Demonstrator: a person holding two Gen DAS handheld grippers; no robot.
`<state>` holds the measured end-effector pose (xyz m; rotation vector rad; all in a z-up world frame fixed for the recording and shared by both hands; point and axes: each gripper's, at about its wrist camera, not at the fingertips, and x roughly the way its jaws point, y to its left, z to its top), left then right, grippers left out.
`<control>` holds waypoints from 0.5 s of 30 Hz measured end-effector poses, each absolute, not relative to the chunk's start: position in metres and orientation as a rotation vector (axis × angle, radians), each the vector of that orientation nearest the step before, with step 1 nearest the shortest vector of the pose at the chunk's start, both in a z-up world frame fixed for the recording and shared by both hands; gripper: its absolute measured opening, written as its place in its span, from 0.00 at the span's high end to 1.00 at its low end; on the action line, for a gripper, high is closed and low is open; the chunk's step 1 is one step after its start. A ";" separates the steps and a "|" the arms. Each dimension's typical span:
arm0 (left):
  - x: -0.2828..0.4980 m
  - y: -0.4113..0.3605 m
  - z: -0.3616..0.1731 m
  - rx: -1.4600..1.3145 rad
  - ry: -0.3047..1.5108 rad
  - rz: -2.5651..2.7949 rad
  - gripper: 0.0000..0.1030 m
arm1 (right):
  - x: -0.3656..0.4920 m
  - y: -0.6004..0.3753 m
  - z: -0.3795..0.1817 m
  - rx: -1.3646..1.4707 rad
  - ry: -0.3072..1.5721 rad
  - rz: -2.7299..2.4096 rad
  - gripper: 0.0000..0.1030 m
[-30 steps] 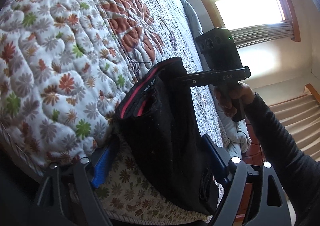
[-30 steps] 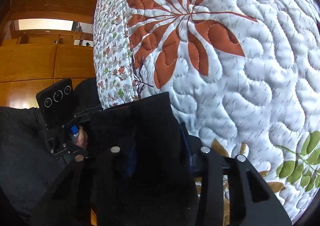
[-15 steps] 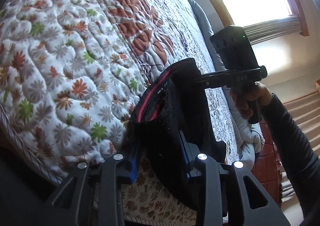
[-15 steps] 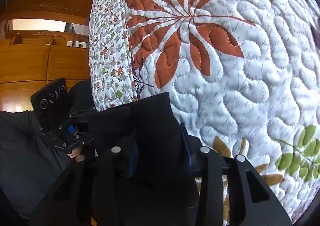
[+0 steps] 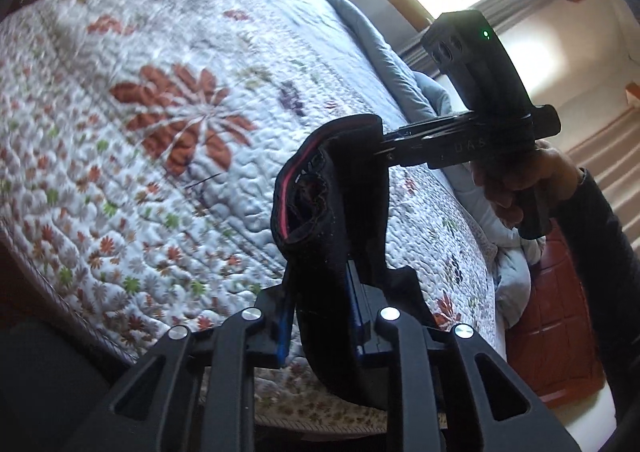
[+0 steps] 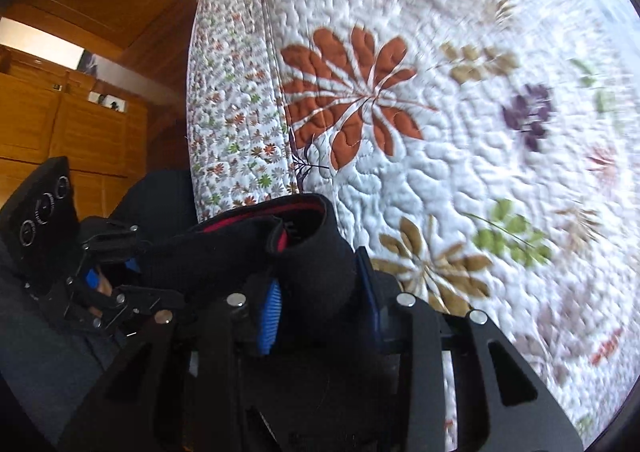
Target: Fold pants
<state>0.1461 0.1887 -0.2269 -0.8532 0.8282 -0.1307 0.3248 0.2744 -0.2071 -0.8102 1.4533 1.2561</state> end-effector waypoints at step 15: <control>0.135 0.116 -0.121 -0.602 0.754 -0.233 0.79 | 0.294 0.191 -0.101 -0.771 1.248 1.100 0.70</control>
